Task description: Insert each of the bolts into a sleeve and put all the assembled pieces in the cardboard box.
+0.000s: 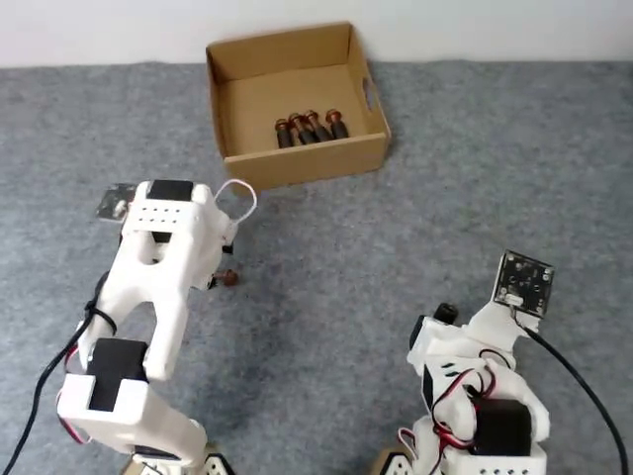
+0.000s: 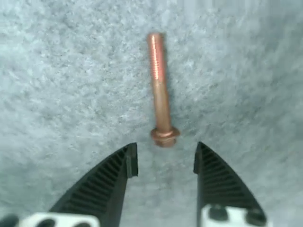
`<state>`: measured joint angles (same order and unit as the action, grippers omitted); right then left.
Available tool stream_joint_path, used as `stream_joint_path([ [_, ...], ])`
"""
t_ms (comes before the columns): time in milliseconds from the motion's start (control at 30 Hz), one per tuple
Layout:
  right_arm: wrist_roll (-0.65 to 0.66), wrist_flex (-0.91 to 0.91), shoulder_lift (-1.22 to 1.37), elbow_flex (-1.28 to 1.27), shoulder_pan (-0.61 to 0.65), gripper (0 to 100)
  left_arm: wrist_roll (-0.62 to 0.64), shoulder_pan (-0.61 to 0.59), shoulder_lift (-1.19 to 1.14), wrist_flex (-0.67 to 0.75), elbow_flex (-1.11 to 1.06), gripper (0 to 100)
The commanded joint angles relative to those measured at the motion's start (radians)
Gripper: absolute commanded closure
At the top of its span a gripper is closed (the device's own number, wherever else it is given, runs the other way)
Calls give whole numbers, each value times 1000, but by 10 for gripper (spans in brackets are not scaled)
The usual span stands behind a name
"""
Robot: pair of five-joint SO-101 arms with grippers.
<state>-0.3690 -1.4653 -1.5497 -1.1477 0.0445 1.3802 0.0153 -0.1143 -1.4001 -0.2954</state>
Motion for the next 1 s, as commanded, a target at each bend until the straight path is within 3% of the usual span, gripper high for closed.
stream_joint_path([
  [0,8,21,-5,9,-10,990,-210,-6,58,-60,27,799],
  [233,8,21,-5,9,-10,990,-876,-6,58,-158,27,799],
  [433,8,21,-5,9,-10,990,-1069,-8,51,-164,56,800],
  [700,8,21,-5,9,-10,990,-1662,-18,49,-137,159,803],
  [867,9,21,-5,9,-10,990,-1953,-49,49,-60,168,863],
  [967,9,21,-4,8,-10,990,-2061,-77,49,-18,168,882],
])
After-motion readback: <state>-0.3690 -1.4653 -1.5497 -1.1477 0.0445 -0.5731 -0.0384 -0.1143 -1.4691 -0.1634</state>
